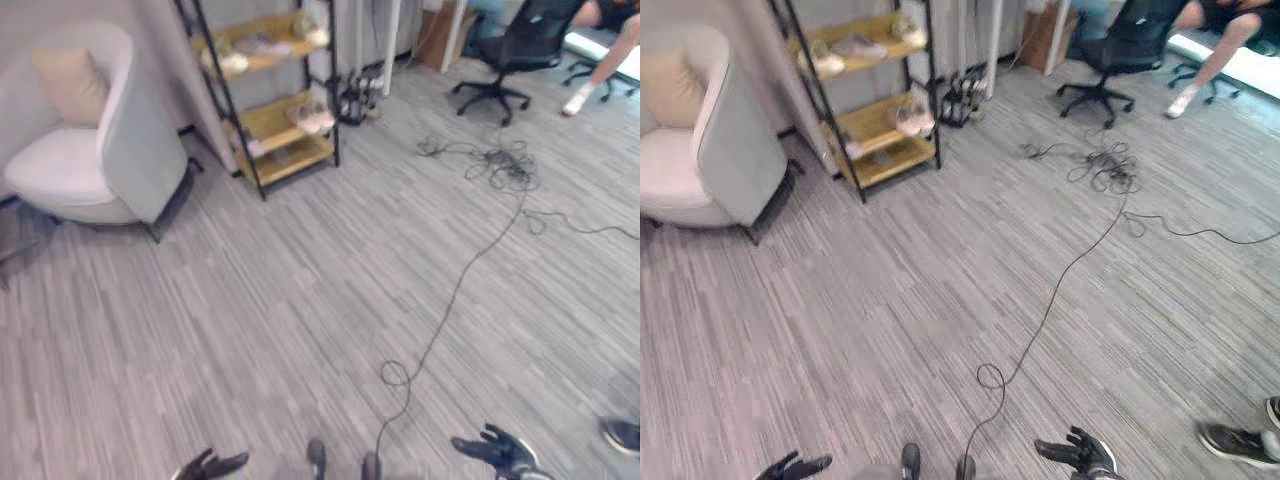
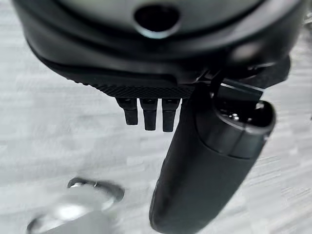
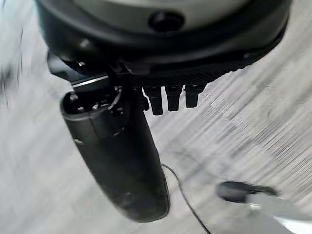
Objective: Arrange the slippers neatly on the shoe rack.
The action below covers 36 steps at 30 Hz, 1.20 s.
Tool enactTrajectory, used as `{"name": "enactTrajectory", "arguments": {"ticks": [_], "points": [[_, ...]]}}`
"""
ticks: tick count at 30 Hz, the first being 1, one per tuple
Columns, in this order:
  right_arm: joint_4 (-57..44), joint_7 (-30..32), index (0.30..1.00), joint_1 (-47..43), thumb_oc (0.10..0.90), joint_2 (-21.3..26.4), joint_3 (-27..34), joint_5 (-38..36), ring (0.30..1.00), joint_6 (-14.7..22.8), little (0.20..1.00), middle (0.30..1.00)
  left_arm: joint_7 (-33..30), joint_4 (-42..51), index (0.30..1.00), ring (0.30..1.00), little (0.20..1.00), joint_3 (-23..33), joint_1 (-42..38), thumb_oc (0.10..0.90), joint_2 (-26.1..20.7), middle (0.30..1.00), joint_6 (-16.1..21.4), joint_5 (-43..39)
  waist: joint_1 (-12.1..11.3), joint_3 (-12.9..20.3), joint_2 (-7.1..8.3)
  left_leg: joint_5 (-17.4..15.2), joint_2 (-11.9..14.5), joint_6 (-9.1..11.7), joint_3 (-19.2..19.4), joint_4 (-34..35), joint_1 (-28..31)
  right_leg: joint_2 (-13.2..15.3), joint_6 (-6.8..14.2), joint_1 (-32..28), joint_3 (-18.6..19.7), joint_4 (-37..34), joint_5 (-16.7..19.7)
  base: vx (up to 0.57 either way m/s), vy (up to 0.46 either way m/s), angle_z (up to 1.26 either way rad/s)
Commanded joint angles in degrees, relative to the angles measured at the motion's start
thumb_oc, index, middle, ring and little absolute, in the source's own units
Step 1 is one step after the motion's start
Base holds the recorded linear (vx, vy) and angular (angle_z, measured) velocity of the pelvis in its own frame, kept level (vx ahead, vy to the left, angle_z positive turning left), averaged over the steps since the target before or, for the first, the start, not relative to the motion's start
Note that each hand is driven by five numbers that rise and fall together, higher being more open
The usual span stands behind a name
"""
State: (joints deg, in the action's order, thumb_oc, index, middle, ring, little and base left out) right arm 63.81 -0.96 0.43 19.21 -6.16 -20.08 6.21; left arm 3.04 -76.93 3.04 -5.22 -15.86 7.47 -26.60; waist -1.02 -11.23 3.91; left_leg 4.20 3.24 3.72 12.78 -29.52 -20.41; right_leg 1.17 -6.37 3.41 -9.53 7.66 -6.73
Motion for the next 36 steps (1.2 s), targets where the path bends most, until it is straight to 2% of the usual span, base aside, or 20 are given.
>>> {"name": "enactTrajectory", "arguments": {"ticks": [1, 2, 3, 6, 9, 12, 13, 14, 16, 18, 21, 23, 24, 26, 29, 30, 32, 33, 34, 36], "points": [[-0.8, -0.1, 0.900, 2.4, 0.800, 3.0, -3.5, 6.6, 0.900, 0.5, 0.900, 0.900, 0.9, 2.3, 0.900, 0.900, 0.900, -3.0, 2.3, 0.800, 0.3, 0.900, 1.1, 1.4, -0.6, 1.4, -1.03, -8.6, 4.1, -2.2, 2.1, 0.8, 1.8, 1.9, 7.7, -6.1, 1.5, -0.1, -4.7, 0.48, 0.081, 0.16], [0.4, -0.4, 0.900, 1.4, 0.800, 2.2, -4.8, 7.6, 0.900, 0.1, 0.900, 0.900, 1.1, 1.3, 0.900, 0.900, 0.900, -3.7, 3.3, 0.800, 1.6, 0.900, 0.7, 2.2, -2.7, 2.1, -1.08, -7.0, 1.6, -2.6, 1.6, 9.0, 0.0, 1.4, 8.8, -8.5, 1.7, -1.6, -5.2, 0.40, 0.083, 0.28], [0.4, -0.4, 0.900, 1.4, 0.800, 2.2, -4.8, 7.6, 0.900, 0.1, 0.900, 0.900, 1.1, 1.3, 0.900, 0.900, 0.900, -3.7, 3.3, 0.800, 1.6, 0.900, 0.7, 2.2, -2.7, 2.2, -1.03, -6.7, 1.5, -2.6, 1.6, 9.4, 0.0, 1.4, 8.8, -8.4, 1.7, -1.7, -5.1, 0.44, 0.114, 0.24], [2.4, -0.7, 0.900, 0.0, 0.800, 0.4, -6.5, 8.5, 0.900, -0.3, 0.900, 0.900, 1.4, -0.7, 0.900, 0.900, 0.900, -3.9, 3.8, 0.800, 2.6, 0.900, -0.2, 3.8, -5.8, 2.6, -0.57, -1.9, 0.5, -1.2, 0.6, 23.1, -2.5, 1.0, 10.0, -13.8, 2.0, -4.4, -5.9, 0.44, 0.123, -0.11], [4.8, -1.3, 0.900, -0.4, 0.800, -1.7, -9.0, 13.2, 0.900, -0.8, 0.900, 0.900, 1.6, -3.0, 0.900, 0.900, 0.900, -1.7, 4.9, 0.800, 1.8, 0.900, -1.0, 5.3, -7.9, 4.2, 0.79, 1.8, -0.1, -1.6, -1.5, 25.3, -1.8, 1.4, 11.5, -16.3, 3.6, -4.2, -5.9, 0.57, 0.194, -0.42], [6.3, -2.0, 0.900, 0.5, 0.800, -2.6, -9.1, 14.9, 0.900, -1.5, 0.900, 0.900, 1.4, -3.6, 0.900, 0.900, 0.900, -1.2, 5.0, 0.800, 0.9, 0.900, -1.1, 7.5, -8.1, 5.1, 2.05, 1.6, -1.5, -3.0, -1.0, 23.1, -1.3, 2.8, 13.2, -15.4, 4.1, 0.0, -2.9, 0.44, 0.222, -0.27], [7.7, -2.5, 0.900, 1.0, 0.800, -2.9, -7.9, 13.9, 0.900, -2.1, 0.900, 0.900, 1.3, -3.2, 0.900, 0.900, 0.900, -1.5, 4.7, 0.800, 0.0, 0.900, -1.2, 8.4, -7.8, 5.4, 3.22, -0.7, -3.3, -5.2, -0.8, 22.5, 0.4, 4.9, 16.5, -12.6, 5.1, 9.8, 6.5, 0.47, 0.320, -0.01], [8.1, -2.6, 0.900, 0.9, 0.800, -2.7, -7.4, 13.9, 0.900, -2.4, 0.900, 0.900, 1.1, -2.5, 0.900, 0.900, 0.900, -2.0, 4.3, 0.800, -0.1, 0.900, -0.9, 8.5, -7.5, 5.2, 2.91, -2.3, -3.9, -6.2, -0.9, 22.4, 2.0, 6.5, 17.7, -10.5, 4.6, 15.3, 10.9, 0.59, 0.415, -0.12], [8.1, -2.3, 0.900, 1.0, 0.800, -2.4, -6.6, 13.0, 0.900, -2.5, 0.900, 0.900, 0.4, -0.4, 0.900, 0.900, 0.900, -3.8, 3.3, 0.800, -0.4, 0.900, -0.6, 9.3, -6.2, 4.3, 1.59, -4.7, -4.4, -8.2, -1.3, 22.3, 5.7, 8.3, 17.2, -6.3, 3.8, 25.2, 17.1, 0.43, 0.317, -0.09], [7.8, -2.1, 0.900, 0.9, 0.800, -2.0, -5.9, 12.2, 0.900, -2.0, 0.900, 0.900, -0.2, 1.8, 0.900, 0.900, 0.900, -5.5, 1.9, 0.800, -0.8, 0.900, -0.2, 8.9, -4.4, 3.1, -0.77, -6.7, -4.4, -9.5, -3.0, 23.8, 10.9, 8.9, 15.4, 0.5, 2.4, 33.1, 15.9, 0.45, 0.282, 0.21], [7.5, -1.8, 0.900, 1.0, 0.800, -1.7, -5.7, 11.3, 0.900, -1.4, 0.900, 0.900, -0.9, 4.8, 0.900, 0.900, 0.900, -7.0, 0.0, 0.800, -0.7, 0.900, 0.8, 7.0, -1.9, 1.4, -2.14, -9.2, -4.9, -9.2, -5.2, 24.8, 16.5, 8.7, 13.3, 6.3, -1.7, 27.3, 7.9, 0.46, 0.086, 0.41], [7.3, -1.8, 0.900, 1.3, 0.800, -1.3, -5.2, 10.0, 0.900, -1.1, 0.900, 0.900, -0.8, 6.2, 0.900, 0.900, 0.900, -8.8, -0.8, 0.800, -0.4, 0.900, 1.4, 7.0, -0.3, 0.6, -2.17, -11.0, -5.3, -8.2, -7.1, 24.9, 19.5, 7.4, 13.0, 8.9, -1.2, 18.0, 5.7, 0.57, -0.126, 0.60], [7.2, -1.9, 0.900, 1.4, 0.800, -1.1, -4.4, 8.3, 0.900, -1.1, 0.900, 0.900, -0.7, 6.0, 0.900, 0.900, 0.900, -10.0, -1.4, 0.800, 0.1, 0.900, 1.6, 8.1, 1.2, 0.2, -1.64, -13.2, -5.8, -7.0, -8.7, 25.3, 22.3, 7.6, 14.0, 10.4, 1.5, 4.3, 7.8, 0.71, -0.223, 0.73], [7.7, -2.4, 0.900, 1.4, 0.800, -1.3, -3.3, 8.0, 0.900, -1.6, 0.900, 0.900, -0.4, 2.5, 0.900, 0.900, 0.900, -9.4, -1.4, 0.800, 1.4, 0.900, 1.5, 9.6, 3.7, 0.6, -2.08, -16.7, -3.8, -4.5, -10.5, 26.8, 28.8, 8.5, 16.9, 14.5, 5.0, -9.0, 12.8, 1.03, -0.358, 0.65], [8.1, -2.7, 0.900, 2.2, 0.800, -1.1, -2.7, 8.1, 0.900, -1.9, 0.900, 0.900, 0.4, -0.7, 0.900, 0.900, 0.900, -9.5, -0.3, 0.800, 2.1, 0.900, 0.7, 12.6, 4.8, 2.3, -1.73, -18.5, -2.6, -3.0, -12.2, 26.9, 32.8, 8.9, 17.4, 14.4, 4.0, -8.6, 14.2, 0.68, -0.341, 0.34], [8.0, -2.8, 0.900, 2.4, 0.800, -1.1, -2.8, 8.2, 0.900, -1.9, 0.900, 0.900, 0.2, -1.3, 0.900, 0.900, 0.900, -9.4, 0.6, 0.800, 2.3, 0.900, 0.8, 13.3, 5.0, 2.7, -1.62, -18.5, -2.1, -2.6, -12.5, 26.3, 34.0, 8.6, 16.9, 14.2, 4.3, -6.2, 14.8, 0.71, -0.505, 0.28], [8.8, -3.0, 0.900, 2.6, 0.800, -0.1, -2.7, 9.0, 0.900, -2.0, 0.900, 0.900, 0.2, -2.7, 0.900, 0.900, 0.900, -9.1, 2.9, 0.800, 2.9, 0.900, 0.1, 14.9, 5.4, 4.1, -3.01, -11.9, 1.7, -0.1, -13.0, 18.3, 32.7, 5.7, 14.6, 13.0, 5.1, -1.4, 13.0, 0.71, -0.620, 0.28], [9.3, -2.3, 0.900, 2.1, 0.800, 0.4, -2.8, 8.3, 0.900, -1.8, 0.900, 0.900, 0.5, -1.7, 0.900, 0.900, 0.900, -9.3, 3.1, 0.800, 2.8, 0.900, -0.2, 14.4, 4.6, 3.5, -2.63, -1.5, 6.1, 0.7, -10.4, 0.4, 24.0, 4.6, 10.9, 10.4, 2.6, 1.4, 9.5, 0.64, -0.871, 0.08], [8.8, -1.7, 0.900, 1.6, 0.800, 0.7, -3.5, 7.8, 0.900, -1.6, 0.900, 0.900, 0.2, -0.2, 0.900, 0.900, 0.900, -10.0, 2.7, 0.800, 2.2, 0.900, -0.5, 14.1, 3.2, 2.3, -0.96, -0.1, 8.9, -1.8, -7.7, -10.9, 18.7, 3.1, 7.7, 6.5, 1.7, 1.1, 6.8, 0.64, -0.906, 0.11], [7.9, -1.1, 0.900, 0.6, 0.800, 1.6, -4.6, 8.5, 0.900, -1.6, 0.900, 0.900, 0.3, 1.3, 0.900, 0.900, 0.900, -10.7, 1.7, 0.800, 2.2, 0.900, -0.4, 12.8, 1.7, 1.2, -0.01, -2.9, 7.8, -2.7, -6.3, -14.8, 13.4, 2.6, 7.0, 3.9, 1.6, 0.9, 4.9, 0.44, -0.466, 0.03]]}}
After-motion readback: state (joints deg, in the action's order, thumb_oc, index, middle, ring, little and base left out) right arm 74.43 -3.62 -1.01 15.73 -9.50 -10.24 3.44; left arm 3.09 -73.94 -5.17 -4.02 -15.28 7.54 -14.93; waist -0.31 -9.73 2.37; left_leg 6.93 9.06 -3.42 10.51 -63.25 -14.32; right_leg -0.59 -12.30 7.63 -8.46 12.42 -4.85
